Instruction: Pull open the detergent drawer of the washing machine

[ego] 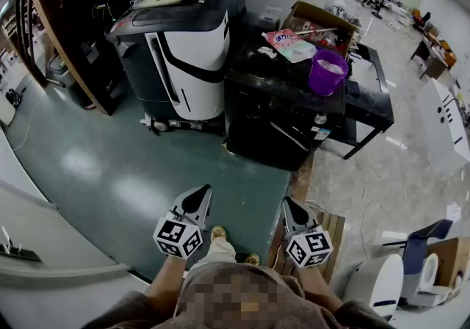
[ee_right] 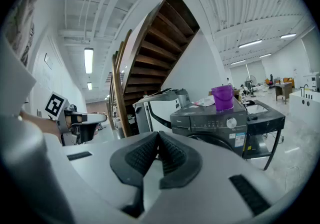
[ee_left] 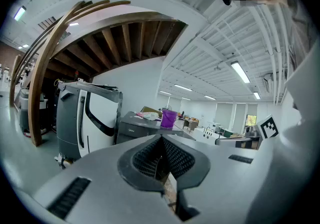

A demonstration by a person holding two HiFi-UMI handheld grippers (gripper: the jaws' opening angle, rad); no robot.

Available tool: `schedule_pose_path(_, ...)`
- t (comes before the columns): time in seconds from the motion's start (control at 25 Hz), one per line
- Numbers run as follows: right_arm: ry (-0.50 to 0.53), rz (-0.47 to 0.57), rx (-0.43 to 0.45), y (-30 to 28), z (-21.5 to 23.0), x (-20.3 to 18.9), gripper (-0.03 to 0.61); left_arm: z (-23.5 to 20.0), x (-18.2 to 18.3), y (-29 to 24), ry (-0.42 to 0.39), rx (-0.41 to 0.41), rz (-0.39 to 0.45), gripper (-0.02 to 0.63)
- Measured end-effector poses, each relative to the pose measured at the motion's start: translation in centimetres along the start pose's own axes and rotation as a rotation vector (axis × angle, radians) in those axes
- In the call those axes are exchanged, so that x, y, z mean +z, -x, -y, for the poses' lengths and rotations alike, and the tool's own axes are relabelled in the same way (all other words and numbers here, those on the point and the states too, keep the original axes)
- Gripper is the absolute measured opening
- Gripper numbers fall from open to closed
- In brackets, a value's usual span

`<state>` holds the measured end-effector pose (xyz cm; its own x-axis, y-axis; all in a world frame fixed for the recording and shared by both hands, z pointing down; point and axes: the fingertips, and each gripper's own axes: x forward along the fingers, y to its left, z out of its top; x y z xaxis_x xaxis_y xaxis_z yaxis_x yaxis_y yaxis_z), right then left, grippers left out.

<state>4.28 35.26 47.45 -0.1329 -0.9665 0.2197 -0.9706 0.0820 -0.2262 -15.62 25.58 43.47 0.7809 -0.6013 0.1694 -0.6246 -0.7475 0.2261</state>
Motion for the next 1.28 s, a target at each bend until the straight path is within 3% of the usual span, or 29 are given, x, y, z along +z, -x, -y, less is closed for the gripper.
schedule_pose_path(0.4,-0.016,0.017,-0.018,-4.1,-1.2,0.4,0.003,-3.7,0.8,-2.1,0.011,-0.032,0.005,0.021)
schedule_pose_path(0.76,-0.019,0.035,-0.104,-8.4,-1.8,0.9,0.003,-8.2,2.0,-6.4,0.008,-0.141,0.010,0.022)
schedule_pose_path(1.28,-0.029,0.051,-0.160,-13.1,0.9,2.0,0.003,-11.0,2.7,-12.6,0.055,-0.208,0.014,0.023)
